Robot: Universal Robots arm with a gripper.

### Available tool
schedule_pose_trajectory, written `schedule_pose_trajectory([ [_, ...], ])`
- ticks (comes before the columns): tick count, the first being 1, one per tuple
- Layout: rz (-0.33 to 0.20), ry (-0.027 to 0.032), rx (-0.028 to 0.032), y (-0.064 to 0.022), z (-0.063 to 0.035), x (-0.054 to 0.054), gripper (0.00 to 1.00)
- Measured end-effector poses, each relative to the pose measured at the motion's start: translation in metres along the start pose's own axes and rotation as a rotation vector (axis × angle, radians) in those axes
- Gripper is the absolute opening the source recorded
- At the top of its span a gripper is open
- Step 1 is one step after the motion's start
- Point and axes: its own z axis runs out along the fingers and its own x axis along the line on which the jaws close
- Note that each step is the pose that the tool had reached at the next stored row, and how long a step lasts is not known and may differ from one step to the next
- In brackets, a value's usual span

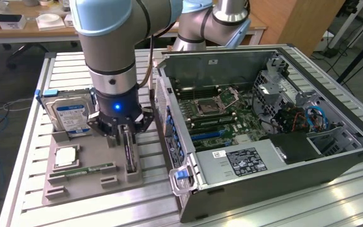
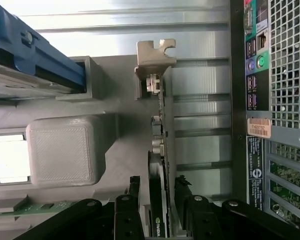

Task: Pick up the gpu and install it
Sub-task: 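Pick up the gpu and move the gpu toward the slot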

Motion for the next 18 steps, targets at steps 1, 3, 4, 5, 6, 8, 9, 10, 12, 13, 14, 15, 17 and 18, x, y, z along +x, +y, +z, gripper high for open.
schedule_pose_trajectory([
  [1,0.0,0.0,0.0,-0.0004,0.0018,0.0,0.41],
  [3,0.0,0.0,0.0,-0.0013,0.0051,0.0,0.41],
  [4,0.0,-0.0002,-0.0001,-0.0017,0.0059,0.0,0.41],
  [5,0.0,0.0,0.0001,-0.0017,0.006,0.0001,0.41],
  [6,0.0,0.0,0.0,-0.0017,0.006,0.0001,0.41],
  [8,0.0,-0.0001,0.0,-0.0017,0.006,0.0001,0.41],
  [9,0.0,-0.0001,0.0,-0.0017,0.0061,0.0,0.41],
  [10,0.0,-0.0001,0.0,-0.0017,0.006,0.0,0.4],
  [12,0.0,-0.0001,0.0,-0.0017,0.0061,0.0,0.34],
  [13,0.0,-0.0001,0.0001,-0.0017,0.0061,0.0,0.27],
  [14,0.0,0.0002,0.0,-0.0017,0.006,-0.0004,0.27],
  [15,0.0,0.0,-0.0001,-0.0016,0.0061,-0.0014,0.27],
  [17,0.0,-0.0001,-0.0001,-0.0015,0.0062,-0.0025,0.27],
  [18,0.0,0.0,0.0,-0.0015,0.0061,-0.0025,0.27],
])
